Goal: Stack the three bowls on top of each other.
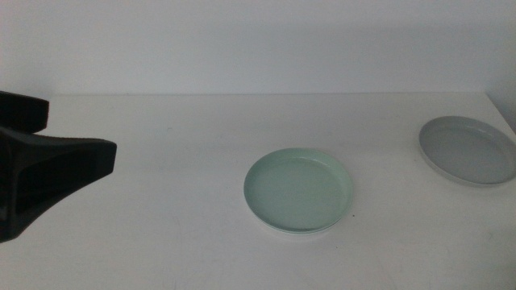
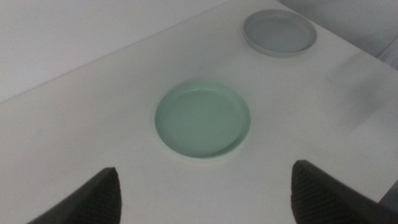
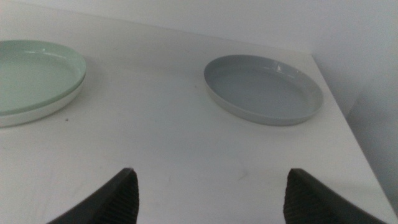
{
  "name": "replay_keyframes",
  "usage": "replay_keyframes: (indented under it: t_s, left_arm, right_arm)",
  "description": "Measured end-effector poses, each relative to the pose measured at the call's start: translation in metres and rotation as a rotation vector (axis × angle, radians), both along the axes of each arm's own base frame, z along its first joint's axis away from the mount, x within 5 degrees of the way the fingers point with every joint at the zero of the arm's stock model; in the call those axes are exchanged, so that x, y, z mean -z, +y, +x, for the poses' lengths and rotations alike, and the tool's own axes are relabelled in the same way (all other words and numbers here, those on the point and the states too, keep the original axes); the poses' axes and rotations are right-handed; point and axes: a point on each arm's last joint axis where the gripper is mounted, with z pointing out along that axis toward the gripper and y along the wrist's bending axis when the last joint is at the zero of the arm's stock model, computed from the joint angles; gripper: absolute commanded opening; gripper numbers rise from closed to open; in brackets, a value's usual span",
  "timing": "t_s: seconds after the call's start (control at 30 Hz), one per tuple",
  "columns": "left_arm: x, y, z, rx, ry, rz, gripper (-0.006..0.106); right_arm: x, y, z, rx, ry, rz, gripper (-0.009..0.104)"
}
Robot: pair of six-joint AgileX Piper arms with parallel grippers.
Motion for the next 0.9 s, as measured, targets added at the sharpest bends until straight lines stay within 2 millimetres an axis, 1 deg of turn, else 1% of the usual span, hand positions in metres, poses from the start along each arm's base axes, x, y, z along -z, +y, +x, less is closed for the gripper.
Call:
replay_keyframes:
  t_s: [0.07,0.1,0.17,0.3,0.43,0.57,0.67,0.77,0.83,0.9]
  left_arm:
    - [0.000,0.000,0.000,0.000,0.000,0.000,0.090]
    - [0.000,0.000,0.000,0.000,0.000,0.000,0.090]
    - [0.000,0.000,0.000,0.000,0.000,0.000,0.090]
    - [0.000,0.000,0.000,0.000,0.000,0.000,0.090]
    - [0.000,0.000,0.000,0.000,0.000,0.000,0.090]
    - [0.000,0.000,0.000,0.000,0.000,0.000,0.090]
    - [0.000,0.000,0.000,0.000,0.000,0.000,0.090]
    - [0.000,0.000,0.000,0.000,0.000,0.000,0.090]
    - [0.000,0.000,0.000,0.000,0.000,0.000,0.090]
    - [0.000,0.000,0.000,0.000,0.000,0.000,0.090]
  right_arm:
    - [-0.002,0.000,-0.001,-0.002,0.024,-0.001,0.061]
    - [-0.006,0.000,-0.003,-0.004,0.042,-0.002,0.061]
    - [-0.020,0.000,-0.006,-0.007,0.049,-0.006,0.061]
    - [-0.066,0.000,-0.010,-0.007,0.033,-0.021,0.061]
    - [-0.112,-0.001,-0.007,-0.006,0.079,-0.038,0.061]
    - [-0.148,-0.001,0.006,-0.001,0.159,-0.059,0.061]
    - [-0.175,-0.001,0.021,0.003,0.183,-0.046,0.061]
    - [-0.200,0.000,0.043,0.023,0.217,0.024,0.061]
    - [-0.211,0.000,0.060,0.042,0.259,0.071,0.061]
    - [-0.217,0.001,0.076,0.055,0.306,0.097,0.061]
